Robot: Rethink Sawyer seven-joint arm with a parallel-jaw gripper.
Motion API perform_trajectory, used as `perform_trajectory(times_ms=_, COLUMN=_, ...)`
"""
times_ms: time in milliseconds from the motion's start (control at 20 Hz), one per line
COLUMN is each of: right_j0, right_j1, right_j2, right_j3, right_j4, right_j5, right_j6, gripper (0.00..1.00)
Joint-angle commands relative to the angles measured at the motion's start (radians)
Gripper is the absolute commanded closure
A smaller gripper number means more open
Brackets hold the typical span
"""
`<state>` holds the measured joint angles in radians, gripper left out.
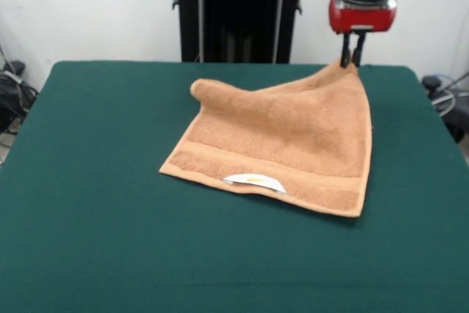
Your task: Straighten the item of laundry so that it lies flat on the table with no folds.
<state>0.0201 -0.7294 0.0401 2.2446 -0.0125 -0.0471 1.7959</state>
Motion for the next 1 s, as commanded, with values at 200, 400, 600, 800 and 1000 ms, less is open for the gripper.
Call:
perform_trajectory(times_ms=200, right_j0=0.081, right_j1=-0.011, right_j2=-0.046, right_j3=0.093, right_j4=0.13, right_j5=-0.05, right_j6=0.313, gripper=1.0)
perform_trajectory(times_ms=400, right_j0=0.113, right_j1=-0.024, right_j2=-0.055, right_j3=0.115, right_j4=0.164, right_j5=-0.059, right_j6=0.316, gripper=1.0)
perform_trajectory(times_ms=600, right_j0=0.128, right_j1=-0.021, right_j2=-0.06, right_j3=0.118, right_j4=0.185, right_j5=-0.068, right_j6=0.312, gripper=1.0)
perform_trajectory(times_ms=800, right_j0=0.133, right_j1=-0.018, right_j2=-0.062, right_j3=0.124, right_j4=0.2, right_j5=-0.08, right_j6=0.305, gripper=1.0)
perform_trajectory(times_ms=1000, right_j0=0.091, right_j1=-0.01, right_j2=-0.026, right_j3=0.138, right_j4=0.181, right_j5=-0.119, right_j6=0.302, gripper=1.0)
